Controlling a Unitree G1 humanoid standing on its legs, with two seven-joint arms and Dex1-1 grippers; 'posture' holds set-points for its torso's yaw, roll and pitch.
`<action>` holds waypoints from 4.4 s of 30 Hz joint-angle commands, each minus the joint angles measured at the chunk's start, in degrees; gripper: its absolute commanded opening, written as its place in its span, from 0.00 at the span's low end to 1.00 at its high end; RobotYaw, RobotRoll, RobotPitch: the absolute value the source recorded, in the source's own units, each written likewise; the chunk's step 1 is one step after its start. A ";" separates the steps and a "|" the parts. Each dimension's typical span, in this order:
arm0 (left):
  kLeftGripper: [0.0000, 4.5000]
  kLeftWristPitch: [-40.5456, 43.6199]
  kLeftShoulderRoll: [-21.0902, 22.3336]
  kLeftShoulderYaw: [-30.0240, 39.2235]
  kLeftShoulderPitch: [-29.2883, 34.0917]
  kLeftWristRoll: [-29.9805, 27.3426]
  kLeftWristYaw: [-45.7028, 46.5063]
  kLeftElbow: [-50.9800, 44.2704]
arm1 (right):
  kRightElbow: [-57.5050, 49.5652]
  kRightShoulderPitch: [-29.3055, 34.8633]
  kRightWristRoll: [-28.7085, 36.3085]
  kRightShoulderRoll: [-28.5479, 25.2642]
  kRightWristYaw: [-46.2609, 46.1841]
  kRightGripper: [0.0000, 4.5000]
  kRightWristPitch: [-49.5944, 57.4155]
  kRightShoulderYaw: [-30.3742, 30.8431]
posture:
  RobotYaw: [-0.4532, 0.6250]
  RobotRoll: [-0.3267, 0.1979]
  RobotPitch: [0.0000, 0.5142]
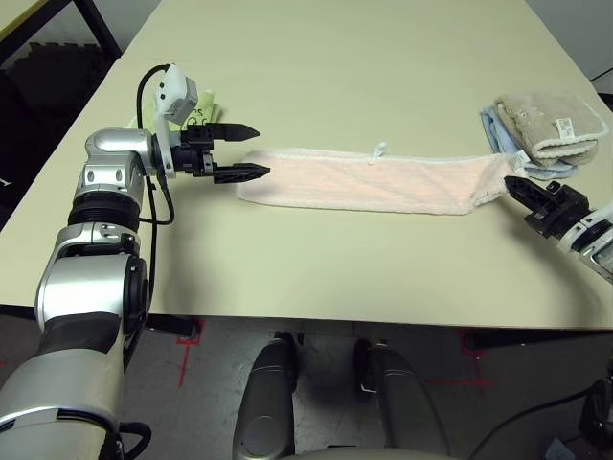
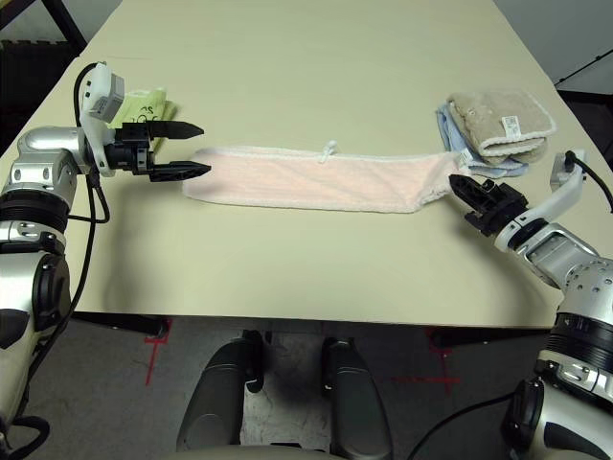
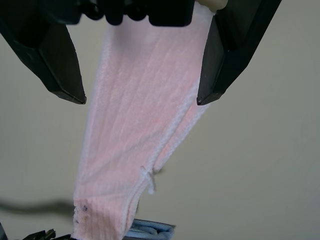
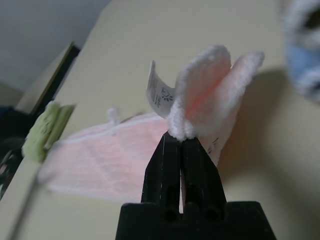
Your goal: Fold the towel and set it aside.
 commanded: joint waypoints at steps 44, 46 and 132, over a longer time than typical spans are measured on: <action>1.00 2.32 1.21 -1.85 0.99 0.94 -0.65 -1.35 | -13.38 -13.75 -19.65 -1.68 10.22 0.50 2.16 34.66 | 0.47 0.62 0.36; 1.00 2.36 1.24 -1.90 1.04 0.99 -0.70 -1.38 | -13.87 -14.22 -20.80 -5.05 16.67 0.67 -1.62 36.75 | 0.47 0.62 0.35; 1.00 4.89 -2.33 0.28 6.62 -4.46 1.73 -12.51 | 62.15 -31.91 -49.45 15.64 5.99 0.00 -63.76 25.84 | 0.55 0.62 0.33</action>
